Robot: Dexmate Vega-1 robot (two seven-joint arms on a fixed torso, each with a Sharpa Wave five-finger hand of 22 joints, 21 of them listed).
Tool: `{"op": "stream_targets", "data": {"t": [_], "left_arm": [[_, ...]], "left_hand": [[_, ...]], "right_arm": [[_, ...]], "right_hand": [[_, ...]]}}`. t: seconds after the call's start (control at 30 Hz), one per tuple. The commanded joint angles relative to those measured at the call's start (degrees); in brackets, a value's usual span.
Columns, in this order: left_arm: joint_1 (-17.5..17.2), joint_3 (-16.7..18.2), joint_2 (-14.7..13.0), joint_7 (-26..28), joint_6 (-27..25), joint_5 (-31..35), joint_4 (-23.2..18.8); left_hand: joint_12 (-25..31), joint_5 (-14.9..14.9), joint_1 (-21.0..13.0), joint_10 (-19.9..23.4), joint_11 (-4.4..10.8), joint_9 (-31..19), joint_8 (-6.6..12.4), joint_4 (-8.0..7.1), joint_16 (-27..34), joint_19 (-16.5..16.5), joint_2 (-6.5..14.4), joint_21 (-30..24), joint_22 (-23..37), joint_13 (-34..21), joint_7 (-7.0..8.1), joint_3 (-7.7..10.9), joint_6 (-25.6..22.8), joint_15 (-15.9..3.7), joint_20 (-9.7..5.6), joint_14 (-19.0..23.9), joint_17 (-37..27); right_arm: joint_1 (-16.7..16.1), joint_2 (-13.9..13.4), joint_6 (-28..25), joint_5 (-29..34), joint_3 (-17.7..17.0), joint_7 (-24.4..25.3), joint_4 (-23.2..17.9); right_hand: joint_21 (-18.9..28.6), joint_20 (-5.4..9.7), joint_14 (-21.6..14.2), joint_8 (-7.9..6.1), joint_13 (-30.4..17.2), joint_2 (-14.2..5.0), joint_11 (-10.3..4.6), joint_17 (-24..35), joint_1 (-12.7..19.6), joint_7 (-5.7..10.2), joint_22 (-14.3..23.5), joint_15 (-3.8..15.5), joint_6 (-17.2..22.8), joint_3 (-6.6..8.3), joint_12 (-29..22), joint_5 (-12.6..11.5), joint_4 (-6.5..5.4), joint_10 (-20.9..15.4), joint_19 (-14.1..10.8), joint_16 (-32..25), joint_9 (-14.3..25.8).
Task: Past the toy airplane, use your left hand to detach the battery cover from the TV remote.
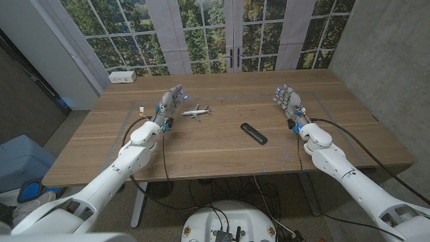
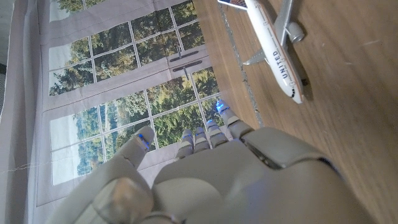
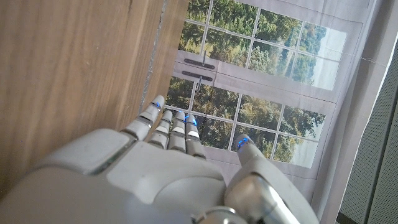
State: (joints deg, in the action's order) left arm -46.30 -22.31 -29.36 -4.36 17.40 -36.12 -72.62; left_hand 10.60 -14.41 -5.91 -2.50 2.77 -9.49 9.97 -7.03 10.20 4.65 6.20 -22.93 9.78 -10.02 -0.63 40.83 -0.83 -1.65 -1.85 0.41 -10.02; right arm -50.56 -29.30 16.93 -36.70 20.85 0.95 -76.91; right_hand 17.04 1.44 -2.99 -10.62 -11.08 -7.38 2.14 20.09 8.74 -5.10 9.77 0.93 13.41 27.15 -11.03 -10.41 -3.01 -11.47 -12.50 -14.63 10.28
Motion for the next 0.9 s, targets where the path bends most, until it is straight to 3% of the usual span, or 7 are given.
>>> {"op": "stream_targets", "data": {"t": [0.03,0.3,0.43,0.53,0.7,0.9], "left_arm": [[2.42,-1.24,-0.56,-1.64,1.58,2.75,1.08],[2.22,-1.43,-0.6,0.09,3.38,4.91,0.79],[2.72,-1.9,-0.41,0.7,5.03,6.77,1.64],[3.16,-2.42,-0.47,1.84,6.42,9.12,1.92],[4.65,-4.1,-1.9,3.41,7.09,14.89,1.74],[6.76,-6.21,-3.86,4.73,7.2,21.92,1.25]], "left_hand": [[0.31,-0.31,-0.31,-0.5,-0.03,-0.31,0.3,-0.16,0.34,0.42,3.45,-0.24,0.09,-0.18,-0.32,0.43,-0.05,-0.87,0.01,-0.07,-0.15],[0.62,-0.27,-0.23,0.38,0.14,-0.32,0.59,0.15,0.55,0.91,3.17,-0.04,0.09,-0.17,0.37,0.55,-0.83,-1.07,0.22,0.71,-0.06],[1.03,-0.08,-0.35,1.8,-0.46,-0.37,0.99,0.98,0.69,1.65,2.59,0.14,0.11,-0.17,1.07,0.67,-2.32,-0.83,0.78,1.85,0.13],[1.3,0.35,-0.78,3.22,-0.53,-0.39,1.07,2.69,0.56,2.83,1.47,0.21,0.14,-0.19,1.5,0.57,-3.37,-0.36,2.27,2.63,0.37],[1.68,1.81,-2.21,6.29,-0.64,-0.45,1.16,7.17,0.73,5.25,-0.15,0.47,0.28,-0.24,2.54,0.18,-5.78,0.39,4.44,5.62,0.44],[1.73,2.54,-2.95,7.43,-0.29,-0.48,1.21,9.23,0.83,6.05,-0.61,0.67,0.34,-0.27,2.54,-0.05,-6.9,0.5,4.96,6.94,0.4]], "right_arm": [[-3.95,0.26,2.09,0.37,-0.61,2.5,-2.98],[-3.12,0.3,2.22,0.83,-0.39,2.2,-2.62],[-3.15,0.02,1.07,1.07,-0.19,2.83,-3.32],[-3.18,0.0,1.44,1.55,-0.11,3.03,-3.35],[-3.4,0.01,1.69,2.17,-0.15,3.87,-3.79],[-3.77,0.08,2.13,2.64,-0.19,4.49,-4.09]], "right_hand": [[0.18,-0.09,-0.54,-0.42,-0.13,-2.55,0.04,0.09,0.47,-0.05,0.27,-0.28,0.48,0.2,-0.4,-0.42,-0.03,-0.33,-0.44,-0.26,0.18],[0.01,-0.09,-0.58,-0.41,-0.13,-2.5,0.01,0.07,0.42,-0.03,0.28,-0.24,0.44,0.16,-0.4,-0.42,-0.03,-0.34,-0.43,-0.26,0.18],[-0.15,-1.13,-0.82,-0.45,-0.12,-2.11,0.33,-0.19,0.88,-0.41,0.26,-1.19,0.55,0.29,-0.43,-0.4,0.6,-0.49,-0.68,-0.17,0.17],[-0.4,-2.2,-1.18,-0.44,-0.07,-1.49,0.77,-0.76,2.12,-0.86,0.23,-2.19,0.51,0.75,-0.43,-0.29,2.15,-0.61,-0.96,0.07,0.14],[-0.55,-2.41,-1.35,-0.47,-0.05,-1.18,0.91,-1.09,2.9,-0.91,0.21,-2.29,0.56,1.05,-0.43,-0.16,3.12,-0.71,-1.16,0.23,0.12],[-0.7,-2.43,-1.53,-0.48,-0.04,-0.99,1.0,-1.37,3.51,-0.91,0.21,-2.34,0.6,1.24,-0.43,-0.03,3.94,-0.81,-1.34,0.34,0.12]]}}
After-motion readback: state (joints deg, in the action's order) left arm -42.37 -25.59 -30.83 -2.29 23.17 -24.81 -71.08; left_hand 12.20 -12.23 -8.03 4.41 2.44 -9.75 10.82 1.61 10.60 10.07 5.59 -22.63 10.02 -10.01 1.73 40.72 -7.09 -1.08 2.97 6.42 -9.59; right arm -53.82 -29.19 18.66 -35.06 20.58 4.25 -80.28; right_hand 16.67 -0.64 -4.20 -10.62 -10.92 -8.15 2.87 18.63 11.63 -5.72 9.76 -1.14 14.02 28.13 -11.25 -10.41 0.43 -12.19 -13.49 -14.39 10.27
